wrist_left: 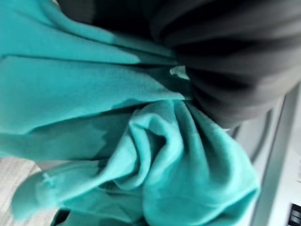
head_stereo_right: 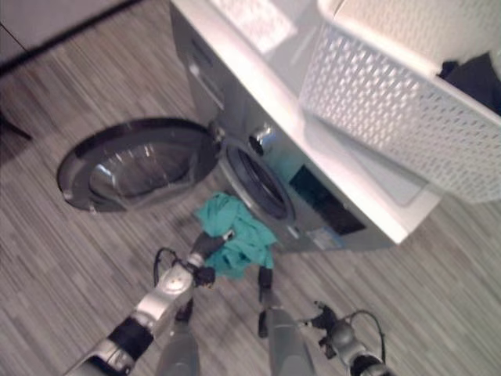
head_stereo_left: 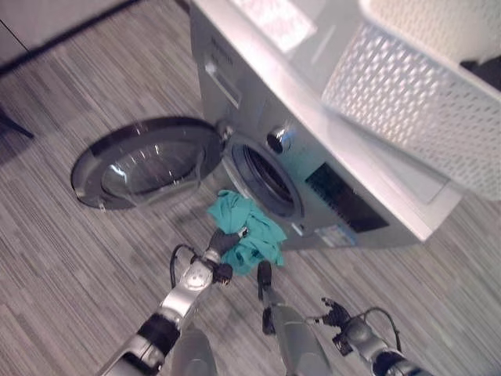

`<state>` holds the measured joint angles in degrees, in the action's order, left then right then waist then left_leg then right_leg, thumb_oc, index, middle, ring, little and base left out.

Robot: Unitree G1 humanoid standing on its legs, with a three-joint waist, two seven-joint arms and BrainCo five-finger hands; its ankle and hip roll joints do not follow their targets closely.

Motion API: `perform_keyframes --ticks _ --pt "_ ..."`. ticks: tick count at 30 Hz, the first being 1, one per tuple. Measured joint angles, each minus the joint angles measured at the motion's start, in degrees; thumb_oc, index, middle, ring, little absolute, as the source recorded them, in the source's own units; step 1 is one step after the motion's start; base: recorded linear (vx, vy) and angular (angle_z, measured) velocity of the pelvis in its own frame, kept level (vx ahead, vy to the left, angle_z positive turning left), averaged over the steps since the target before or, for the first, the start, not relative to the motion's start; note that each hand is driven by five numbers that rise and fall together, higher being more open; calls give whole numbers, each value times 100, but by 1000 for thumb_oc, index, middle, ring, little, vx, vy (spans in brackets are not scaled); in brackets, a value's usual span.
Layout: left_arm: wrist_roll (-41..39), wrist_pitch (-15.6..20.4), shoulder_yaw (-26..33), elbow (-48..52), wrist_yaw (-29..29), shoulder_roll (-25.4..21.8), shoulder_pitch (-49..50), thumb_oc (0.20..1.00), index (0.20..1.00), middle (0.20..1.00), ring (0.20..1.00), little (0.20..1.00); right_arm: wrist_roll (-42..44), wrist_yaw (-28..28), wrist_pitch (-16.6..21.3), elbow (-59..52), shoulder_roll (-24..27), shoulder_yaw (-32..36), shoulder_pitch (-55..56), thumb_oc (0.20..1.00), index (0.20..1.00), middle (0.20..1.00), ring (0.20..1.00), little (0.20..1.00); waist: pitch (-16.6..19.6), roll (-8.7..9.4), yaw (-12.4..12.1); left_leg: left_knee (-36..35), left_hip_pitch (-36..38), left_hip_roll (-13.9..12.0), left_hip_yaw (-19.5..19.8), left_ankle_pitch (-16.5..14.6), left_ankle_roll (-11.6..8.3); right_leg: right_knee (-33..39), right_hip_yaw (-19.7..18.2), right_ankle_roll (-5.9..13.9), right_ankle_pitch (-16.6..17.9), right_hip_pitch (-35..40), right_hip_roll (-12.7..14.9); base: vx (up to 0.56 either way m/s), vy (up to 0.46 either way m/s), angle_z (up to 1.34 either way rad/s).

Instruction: Grab the laundry basket,head to the washer,open it,put in the laundry and shut it.

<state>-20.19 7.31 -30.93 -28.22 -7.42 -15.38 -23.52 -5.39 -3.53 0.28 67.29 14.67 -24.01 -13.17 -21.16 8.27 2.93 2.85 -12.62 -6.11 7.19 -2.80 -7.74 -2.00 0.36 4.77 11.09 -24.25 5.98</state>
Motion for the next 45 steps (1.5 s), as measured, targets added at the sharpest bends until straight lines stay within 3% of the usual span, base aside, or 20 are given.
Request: perform_keyframes --ticks 1,5,10,17,19,24,29,31,39,45 --pt "-5 5 -25 -71 -93 -1 -131 200 200 200 200 200 -24 3 -37 276 -79 131 130 1000 1000 1000 1000 1000 -19 10 174 182 -33 158 -142 -106 130 16 -282 89 24 -18 64 -81 157 -39" --pt "-17 67 149 -207 -175 -10 -215 200 200 200 200 200 -94 2 -174 611 -150 446 715 1000 1000 1000 1000 1000 -14 11 408 580 47 312 -625 -449 324 -35 -769 202 53 -63 120 -80 144 -61" --pt "-169 206 201 -576 -261 32 -716 200 200 200 200 200 300 -17 -230 865 -66 952 947 1000 1000 1000 1000 1000 -39 -21 802 1386 -449 422 -966 -906 426 -197 -1156 340 178 -516 118 -109 120 -45" --pt "-243 319 396 -714 -425 23 -1033 200 200 200 200 200 459 -8 -120 783 -42 1059 856 1000 1000 1000 1000 1000 -162 -46 950 2342 -1125 626 -1378 -1414 699 -410 -1718 512 172 -1152 191 -62 106 -34" --pt "-244 327 449 -714 -530 -1 -1138 200 200 200 200 200 458 -10 -122 730 -38 1106 816 1000 1000 1000 1000 1000 -357 -66 1099 2546 -1239 702 -1439 -1480 794 -424 -1711 586 114 -1200 326 -21 22 -11" --pt "-242 406 488 -719 -624 -49 -1350 200 200 200 200 200 458 5 -114 280 -7 1098 808 1000 1000 1000 1000 1000 -504 -63 1138 3029 -1715 704 -1518 -1704 946 -493 -1662 759 -22 -1529 416 26 -3 -6" --pt "-248 423 621 -957 -894 -82 -1763 200 200 200 200 200 458 5 -33 -271 1 1067 778 1000 1000 1000 1000 1000 -535 -13 1129 3668 -2167 522 -1589 -1992 839 -882 -1553 710 280 -1991 261 -8 -35 -14" --pt "-323 430 686 -1369 -997 -196 -2277 200 200 200 200 200 456 10 -5 -630 47 864 767 1000 1000 1000 1000 1000 -527 3 1230 3774 -2309 464 -1588 -2058 815 -960 -1554 702 314 -2146 173 -2 -42 -19" --pt "-766 501 1047 -2371 -1168 -802 -3839 200 200 200 200 200 458 73 114 -1067 153 638 839 1000 1000 1000 1000 1000 -466 113 1578 3961 -2498 242 -1696 -2214 757 -1170 -1598 654 258 -2442 -51 7 -20 -14" --pt "-934 510 978 -3093 -1158 -1007 -4820 200 200 200 200 200 459 118 160 -1190 354 624 885 1000 1000 1000 1000 1000 -448 138 1679 4151 -2850 187 -1623 -2242 734 -1427 -1568 588 175 -2804 -132 8 -11 2"
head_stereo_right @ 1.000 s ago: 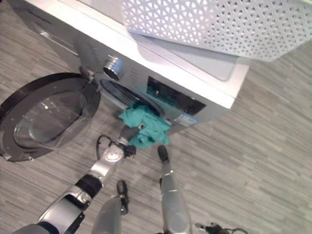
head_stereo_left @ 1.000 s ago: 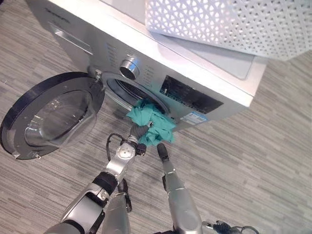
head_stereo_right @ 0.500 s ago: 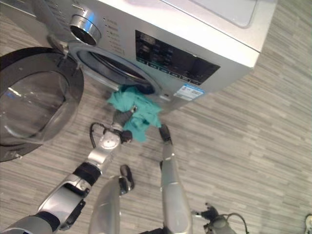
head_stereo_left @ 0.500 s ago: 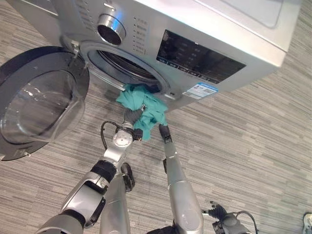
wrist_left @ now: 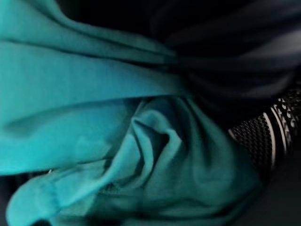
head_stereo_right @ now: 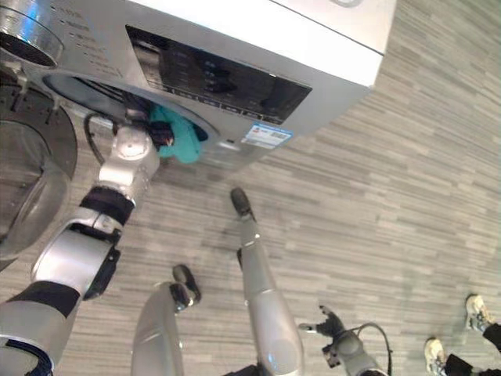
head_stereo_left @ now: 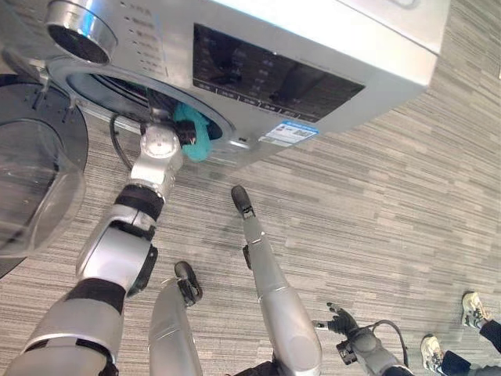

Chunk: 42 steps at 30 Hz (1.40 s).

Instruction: Grab the laundry basket,head to the washer,open it,put in the laundry and shut it.

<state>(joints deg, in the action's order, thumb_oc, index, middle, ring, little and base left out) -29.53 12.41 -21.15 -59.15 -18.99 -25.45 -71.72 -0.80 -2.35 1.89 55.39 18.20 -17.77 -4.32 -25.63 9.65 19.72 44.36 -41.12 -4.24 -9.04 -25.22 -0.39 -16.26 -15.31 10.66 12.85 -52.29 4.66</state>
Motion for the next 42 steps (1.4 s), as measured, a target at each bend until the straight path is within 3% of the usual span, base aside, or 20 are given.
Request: perform_keyframes --ticks 4,7,12,14,17,18,21,23,25,26,28,30,32,34,36,38,40,42 --pt "-493 -8 142 -345 29 -126 -560 200 200 200 200 200 2 -4 81 -247 86 66 7 1000 1000 1000 1000 1000 14 20 36 177 -318 -58 11 -45 -72 -177 11 -18 -12 -338 -87 49 -6 -3" --pt "-1488 -13 393 -966 135 -156 -1370 200 200 200 200 200 4 -16 159 -592 222 168 -141 1000 1000 1000 1000 1000 22 33 172 330 -583 -123 14 -85 -76 -194 12 -40 31 -556 -161 47 10 -6" --pt "-2924 -61 515 -1404 394 118 -1685 200 200 200 200 200 22 -13 160 -588 441 303 -346 1000 1000 1000 1000 1000 22 34 172 325 -656 -147 2 -91 -76 -187 8 -59 31 -629 -159 84 4 0" --pt "-3604 -6 416 -1100 432 169 -1698 200 200 200 200 200 109 -54 142 -641 535 545 -395 1000 1000 1000 1000 1000 21 32 119 262 -727 -113 -36 -67 -104 -152 -22 -19 88 -732 -114 85 7 2" --pt "-3797 136 359 -845 412 278 -1656 200 200 200 200 200 108 -51 34 -685 544 507 -378 1000 1000 1000 1000 1000 17 25 41 202 -726 -73 -95 -55 -109 -146 -50 -33 113 -789 -112 51 -5 -5" --pt "-3797 212 310 -587 410 235 -1510 1000 1000 1000 1000 1000 108 -18 9 -699 523 480 -369 1000 1000 1000 1000 1000 14 22 8 169 -716 -73 -112 -54 -112 -147 -79 -45 127 -797 -125 26 -29 -7" --pt "-3617 216 -310 -246 429 -47 -1376 1000 1000 1000 1000 1000 107 11 -22 -707 523 473 -312 1000 1000 1000 1000 1000 15 22 -33 142 -690 -112 -125 -55 -113 -153 -96 -48 125 -792 -153 5 -43 -5" --pt "-2991 35 -806 -639 669 -260 -1475 1000 1000 1000 1000 1000 107 18 -51 -697 533 472 -301 1000 1000 1000 1000 1000 14 21 -57 135 -634 -117 -126 -55 -113 -188 -91 -60 118 -765 -161 -13 -41 -3" --pt "-1983 -500 -1443 -1011 898 -426 -1775 1000 1000 1000 1000 1000 108 55 -42 -619 532 468 -301 1000 1000 1000 1000 1000 15 22 -56 119 -526 -114 -156 -55 -113 -256 -77 -97 95 -721 -157 -19 -48 -3" --pt "-1534 -548 -1688 -1207 1019 -505 -1891 1000 1000 1000 1000 1000 108 67 -42 -581 538 454 -304 1000 1000 1000 1000 1000 15 22 -54 120 -519 -114 -163 -55 -113 -282 -74 -111 86 -722 -155 -20 -36 -1" --pt "-188 -858 -2235 -1428 1162 -609 -2098 1000 1000 1000 1000 1000 109 126 -44 -410 543 369 -296 1000 1000 1000 1000 1000 15 21 -68 119 -509 -114 -171 -53 -116 -297 -58 -119 81 -722 -150 0 0 0" --pt "815 -982 -2607 -1536 1177 -693 -2136 1000 1000 1000 1000 1000 108 136 -42 -342 560 306 -295 1000 1000 1000 1000 1000 15 22 -69 126 -506 -117 -162 -51 -119 -309 -47 -123 79 -721 -150 -9 -5 2" --pt "2445 -1048 -3143 -1622 1076 -619 -2055 1000 1000 1000 1000 1000 104 188 10 -118 633 91 -408 1000 1000 1000 1000 1000 20 24 -64 120 -451 -122 -127 -50 -121 -319 14 -160 57 -654 -139 10 63 2" --pt "4600 -1027 -4820 -1383 1065 -691 -1965 1000 1000 1000 1000 1000 50 163 181 149 934 -2 -493 1000 1000 1000 1000 1000 108 -10 -53 109 -360 -116 -214 -68 -101 -281 -29 -172 49 -594 -155 10 88 -10" --pt "5765 -1004 -4965 -1265 1068 -612 -1732 1000 1000 1000 1000 1000 51 105 244 185 1063 6 -505 1000 1000 1000 1000 1000 282 -42 -72 50 -336 -157 -278 -72 -96 -175 -78 -185 42 -580 -178 -11 25 -18" --pt "6300 -1016 -4856 -1188 1036 -547 -1424 1000 1000 1000 1000 1000 53 44 320 228 1025 -22 -505 1000 1000 1000 1000 1000 403 -107 -76 -9 -299 -173 -282 -72 -100 -156 -77 -192 37 -569 -183 -23 -4 -8" --pt "6921 -1059 -4746 -1114 1003 -278 -776 1000 1000 1000 1000 1000 64 -25 389 445 903 -113 -502 1000 1000 1000 1000 1000 535 -286 -122 -171 -126 -194 -260 -46 -146 -164 -16 -215 23 -463 -190 -36 -29 -1" --pt "7053 -1251 -3983 -1140 918 168 133 1000 1000 1000 1000 1000 64 -21 433 534 843 -431 -487 1000 1000 1000 1000 1000 600 -414 -213 -402 200 -208 -252 -7 -210 -173 32 -275 -41 -245 -212 0 0 0"
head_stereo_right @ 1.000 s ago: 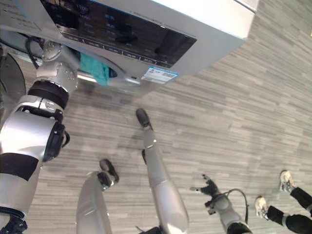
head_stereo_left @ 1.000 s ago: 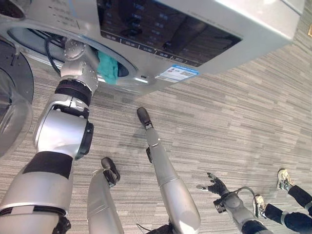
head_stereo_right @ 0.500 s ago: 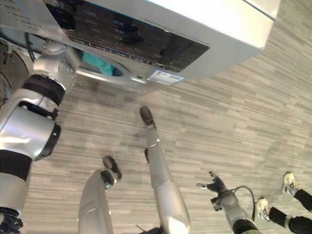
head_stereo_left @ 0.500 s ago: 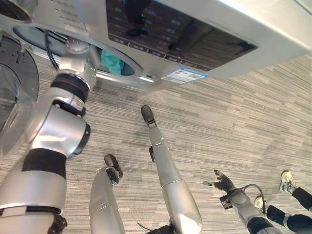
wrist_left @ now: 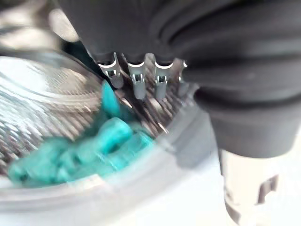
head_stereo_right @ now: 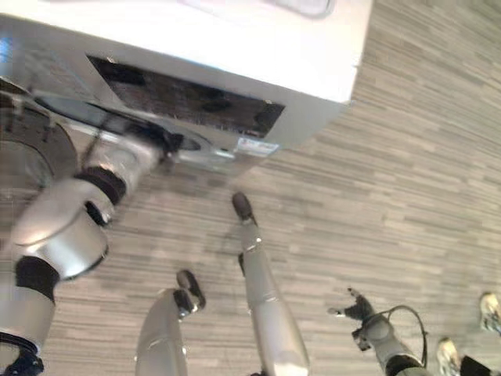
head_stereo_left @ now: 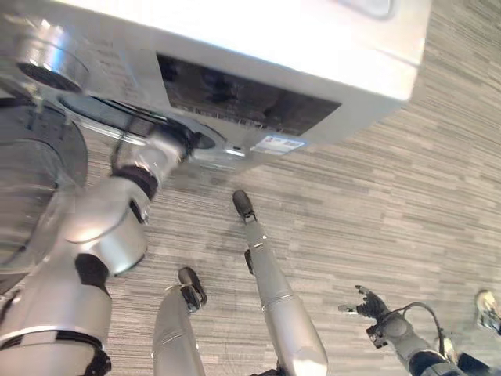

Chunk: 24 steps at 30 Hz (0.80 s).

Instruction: Grab the laundry basket,head to the washer,open it,put in the laundry and shut it.

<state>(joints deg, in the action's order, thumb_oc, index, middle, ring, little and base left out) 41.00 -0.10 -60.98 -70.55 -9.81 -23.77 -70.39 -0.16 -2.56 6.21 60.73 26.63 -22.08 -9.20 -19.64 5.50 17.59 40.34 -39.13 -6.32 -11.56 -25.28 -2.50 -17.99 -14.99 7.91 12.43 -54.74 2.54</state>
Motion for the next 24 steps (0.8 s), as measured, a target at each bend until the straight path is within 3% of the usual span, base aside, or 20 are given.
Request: perform_keyframes --ticks 2,4,6,8,12,16,17,21,24 --pt "-3 5 95 -6 196 219 497 1000 1000 1000 1000 1000 0 -2 6 83 -45 -44 19 1000 1000 1000 1000 1000 34 -53 -15 -171 245 9 24 47 -52 -7 54 -39 -63 184 4 -61 -59 4" --pt "-386 95 623 184 224 295 1101 1000 1000 1000 1000 1000 3 -40 3 257 -48 34 80 1000 1000 1000 1000 1000 104 -94 -71 -370 460 14 21 138 -87 -52 74 -49 -143 309 11 -67 -82 7" --pt "-797 210 1058 736 101 275 1625 1000 1000 1000 1000 1000 12 -101 -26 329 -15 60 292 1000 1000 1000 1000 1000 114 -90 -99 -565 635 93 74 205 -109 -227 149 -74 -341 329 70 -24 -32 21" --pt "-1028 299 1129 811 38 267 1945 1000 1000 1000 1000 1000 18 -98 -72 385 -35 66 384 1000 1000 1000 1000 1000 120 -80 -126 -713 742 120 190 322 -171 -344 232 -93 -375 387 112 -67 -59 34" --pt "-1820 323 1969 884 -263 473 2772 1000 1000 1000 1000 1000 46 -109 -92 389 -83 206 438 1000 1000 1000 1000 1000 121 -69 -165 -1258 1197 156 292 596 -259 -335 380 -170 -496 643 152 -1 -19 17" --pt "-2099 333 2180 1046 -376 483 3323 1000 1000 1000 1000 1000 47 -106 -117 496 -121 304 454 1000 1000 1000 1000 1000 111 -71 -185 -1780 1818 117 327 771 -257 -276 503 -236 -598 1094 135 22 -1 6" --pt "-2211 355 2264 1256 -448 522 3552 1000 1000 1000 1000 1000 45 -96 -156 591 -130 311 463 1000 1000 1000 1000 1000 100 -87 -282 -2024 2094 110 367 852 -264 -249 584 -264 -673 1283 143 32 11 22" --pt "-2321 377 2529 1805 -472 598 4178 1000 1000 1000 1000 1000 42 -93 -219 609 -177 581 535 1000 1000 1000 1000 1000 8 -193 -563 -2675 2738 97 494 1134 -286 -155 768 -320 -759 1750 161 63 41 15" --pt "-2291 312 2451 1204 -455 921 4612 1000 1000 1000 1000 1000 12 -71 -288 870 -240 681 545 1000 1000 1000 1000 1000 40 -461 -703 -3307 3501 82 633 1394 -244 -69 1006 -320 -891 2347 190 104 39 28"
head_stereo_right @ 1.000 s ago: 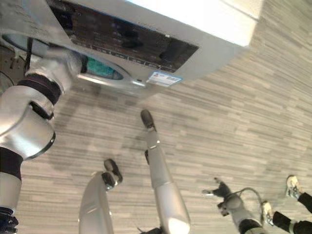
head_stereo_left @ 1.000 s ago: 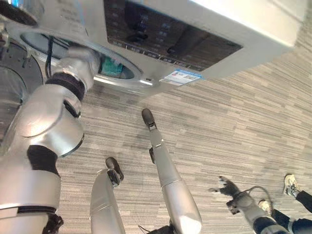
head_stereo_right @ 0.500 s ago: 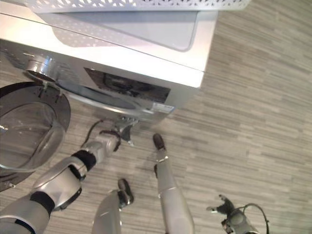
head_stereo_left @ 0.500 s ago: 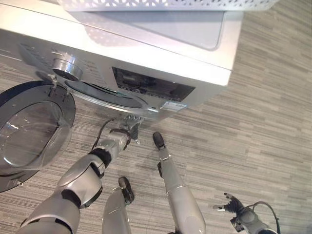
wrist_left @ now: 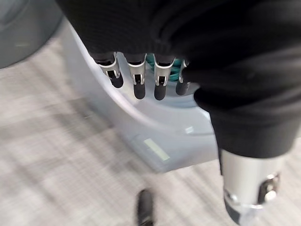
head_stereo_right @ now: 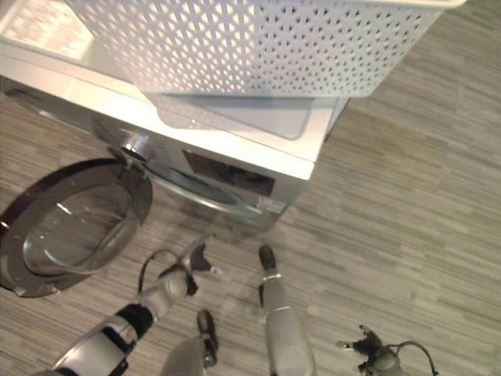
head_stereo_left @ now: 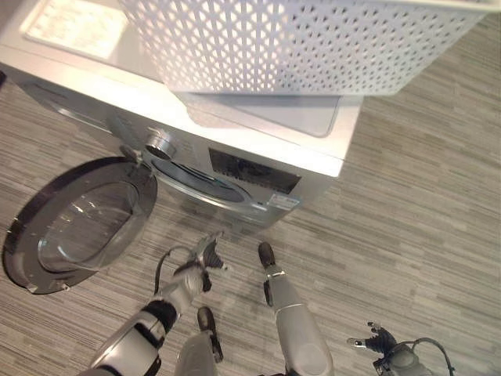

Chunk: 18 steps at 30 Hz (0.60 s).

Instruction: Grab the laundry basket,head to the washer,open it,put in the laundry and shut it.

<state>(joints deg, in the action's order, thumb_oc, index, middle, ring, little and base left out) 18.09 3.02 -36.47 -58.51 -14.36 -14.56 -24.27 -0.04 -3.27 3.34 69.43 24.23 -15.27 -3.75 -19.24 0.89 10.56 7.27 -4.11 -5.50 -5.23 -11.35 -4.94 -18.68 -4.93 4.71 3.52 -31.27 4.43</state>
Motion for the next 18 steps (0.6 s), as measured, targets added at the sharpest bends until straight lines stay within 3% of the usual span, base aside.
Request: perform_keyframes --ticks 3,6,9,14,18 --pt "103 -1 -20 -606 18 307 271 1000 1000 1000 1000 1000 -25 36 -141 256 -36 64 -123 1000 1000 1000 1000 1000 207 -257 -138 -300 309 -37 134 146 42 64 150 13 -65 302 59 90 32 20" --pt "106 -7 270 -889 167 379 728 1000 1000 1000 1000 1000 -20 39 -258 494 -64 311 -129 1000 1000 1000 1000 1000 700 -528 -234 -521 604 -90 210 175 32 99 296 17 -193 553 63 78 24 16" --pt "96 -30 780 -1272 342 369 1175 1000 1000 1000 1000 1000 0 67 -260 527 -98 594 -107 1000 1000 1000 1000 1000 1054 -674 -282 -677 890 -134 217 190 53 138 357 13 -250 798 42 73 20 3" --pt "-95 -59 1509 -1582 667 311 1745 1000 1000 1000 1000 1000 368 99 -331 720 -66 1549 153 1000 1000 1000 1000 1000 1574 -625 -347 -870 1110 -176 153 182 123 192 370 37 -351 912 10 57 17 -4" --pt "-201 -68 1524 -1689 835 215 1961 1000 1000 1000 1000 1000 669 101 -401 897 238 1898 465 1000 1000 1000 1000 1000 1928 -531 -366 -874 1106 -197 167 195 192 271 399 68 -337 993 21 14 -6 3"
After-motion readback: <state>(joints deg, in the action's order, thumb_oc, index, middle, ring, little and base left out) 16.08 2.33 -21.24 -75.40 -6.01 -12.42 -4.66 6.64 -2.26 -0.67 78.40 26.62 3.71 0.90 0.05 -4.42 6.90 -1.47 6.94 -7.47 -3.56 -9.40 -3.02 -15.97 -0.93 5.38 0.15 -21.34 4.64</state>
